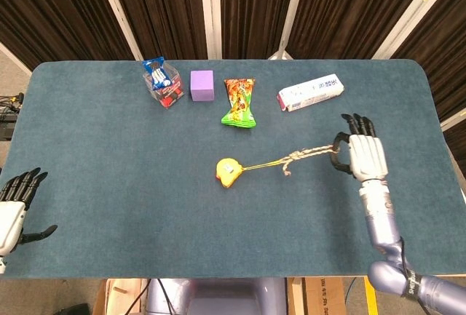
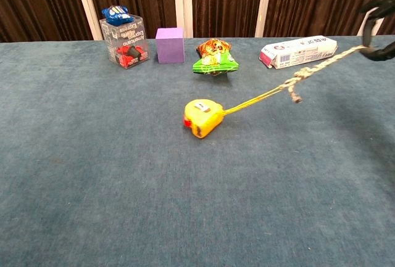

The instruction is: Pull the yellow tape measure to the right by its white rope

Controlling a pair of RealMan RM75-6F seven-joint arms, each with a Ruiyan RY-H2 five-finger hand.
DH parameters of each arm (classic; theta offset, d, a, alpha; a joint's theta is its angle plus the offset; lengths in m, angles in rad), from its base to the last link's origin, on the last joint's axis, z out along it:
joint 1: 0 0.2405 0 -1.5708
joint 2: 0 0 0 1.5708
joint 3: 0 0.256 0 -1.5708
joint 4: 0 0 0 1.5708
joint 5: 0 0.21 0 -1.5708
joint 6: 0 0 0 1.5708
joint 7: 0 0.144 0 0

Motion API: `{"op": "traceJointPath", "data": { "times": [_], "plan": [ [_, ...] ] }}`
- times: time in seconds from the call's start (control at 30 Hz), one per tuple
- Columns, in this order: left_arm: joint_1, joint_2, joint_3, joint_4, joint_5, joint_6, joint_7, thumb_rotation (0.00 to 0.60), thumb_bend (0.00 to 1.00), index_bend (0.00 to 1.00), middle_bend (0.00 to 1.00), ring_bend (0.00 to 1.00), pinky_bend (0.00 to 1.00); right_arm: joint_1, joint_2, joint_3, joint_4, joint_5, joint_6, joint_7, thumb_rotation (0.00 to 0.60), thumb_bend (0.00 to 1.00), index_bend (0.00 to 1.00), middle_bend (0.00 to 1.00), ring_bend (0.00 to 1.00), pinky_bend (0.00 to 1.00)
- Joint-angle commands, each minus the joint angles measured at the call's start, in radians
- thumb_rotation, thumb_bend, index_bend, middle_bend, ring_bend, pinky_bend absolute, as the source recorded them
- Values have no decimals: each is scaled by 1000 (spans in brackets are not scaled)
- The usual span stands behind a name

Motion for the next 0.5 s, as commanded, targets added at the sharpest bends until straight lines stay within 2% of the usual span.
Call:
{"op": "traceJointPath", "data": {
  "times": [0.03,0.23,0.5],
  "plan": [
    [0,0,0,0,1,1,1,600,0,0,0,0,0,-22,38,-2,15,13,3,15,600,495,689,147,0,0],
    [0,-1,1,0,5,3,4,600,0,0,0,0,0,-46,89,-11,80,6,13,25,600,496,690,147,0,0],
    [2,-2,3,-3,10,10,10,600,0,0,0,0,0,-72,141,3,148,51,-3,69,600,495,690,147,0,0]
  ]
}}
